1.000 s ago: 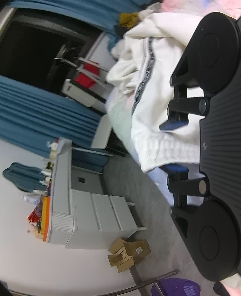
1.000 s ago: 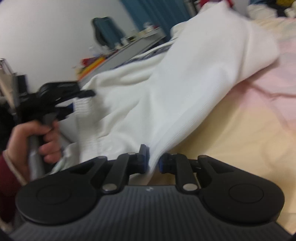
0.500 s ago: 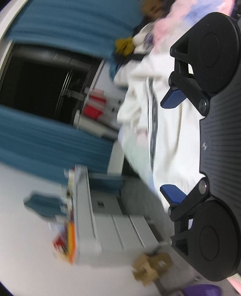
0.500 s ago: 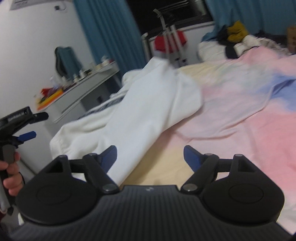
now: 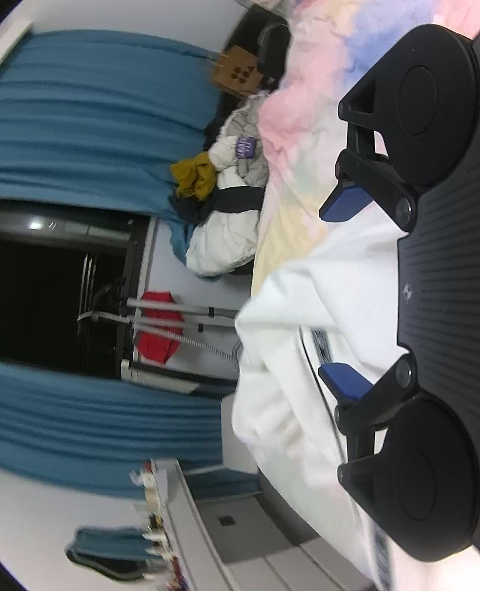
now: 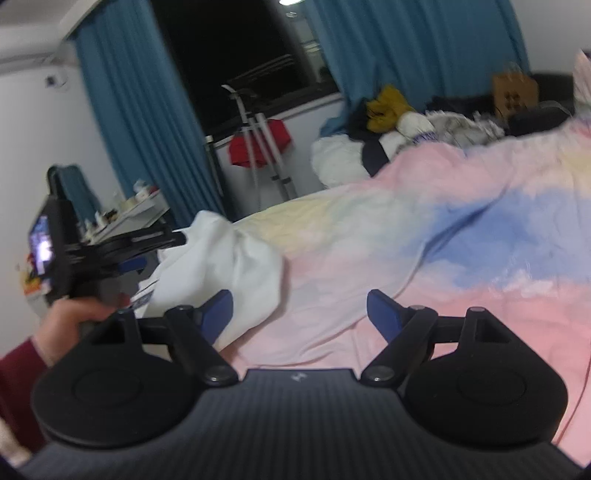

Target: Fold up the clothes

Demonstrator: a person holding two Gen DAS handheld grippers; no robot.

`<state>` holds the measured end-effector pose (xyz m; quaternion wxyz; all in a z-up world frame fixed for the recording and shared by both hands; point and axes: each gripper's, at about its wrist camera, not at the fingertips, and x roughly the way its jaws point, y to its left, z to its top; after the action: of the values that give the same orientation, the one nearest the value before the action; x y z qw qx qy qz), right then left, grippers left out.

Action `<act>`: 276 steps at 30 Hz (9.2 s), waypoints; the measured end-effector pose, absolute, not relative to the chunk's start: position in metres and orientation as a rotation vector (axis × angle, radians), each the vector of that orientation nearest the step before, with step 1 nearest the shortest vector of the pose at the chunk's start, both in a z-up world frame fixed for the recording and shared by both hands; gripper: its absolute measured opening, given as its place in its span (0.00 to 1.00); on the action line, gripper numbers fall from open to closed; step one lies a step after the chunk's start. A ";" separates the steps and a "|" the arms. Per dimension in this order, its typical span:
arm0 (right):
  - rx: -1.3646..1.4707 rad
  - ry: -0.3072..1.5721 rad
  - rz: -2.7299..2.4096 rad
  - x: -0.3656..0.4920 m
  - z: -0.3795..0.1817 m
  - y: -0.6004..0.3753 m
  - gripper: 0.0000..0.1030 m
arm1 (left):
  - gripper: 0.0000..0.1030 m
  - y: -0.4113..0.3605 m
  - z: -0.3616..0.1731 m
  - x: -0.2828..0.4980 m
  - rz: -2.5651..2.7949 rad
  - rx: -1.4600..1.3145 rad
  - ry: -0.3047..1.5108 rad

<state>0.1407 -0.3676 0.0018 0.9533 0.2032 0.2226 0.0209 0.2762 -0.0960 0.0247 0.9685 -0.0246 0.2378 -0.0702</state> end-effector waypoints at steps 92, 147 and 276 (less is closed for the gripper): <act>0.879 0.548 -0.382 0.186 -0.058 -0.549 0.05 | 0.10 -0.090 -0.139 0.134 -0.676 -0.169 0.600; 0.501 0.505 -0.459 0.213 -0.093 -0.567 0.74 | 0.21 -0.092 -0.137 0.118 -0.585 -0.168 0.714; 0.592 0.529 0.296 0.308 -0.112 -0.351 0.73 | 0.17 0.099 -0.041 0.282 0.147 -0.535 0.480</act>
<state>0.3078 -0.3515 -0.1118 0.9116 0.2873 0.2567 0.1436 0.2824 0.0990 -0.0406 0.9335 -0.2615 0.2345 0.0720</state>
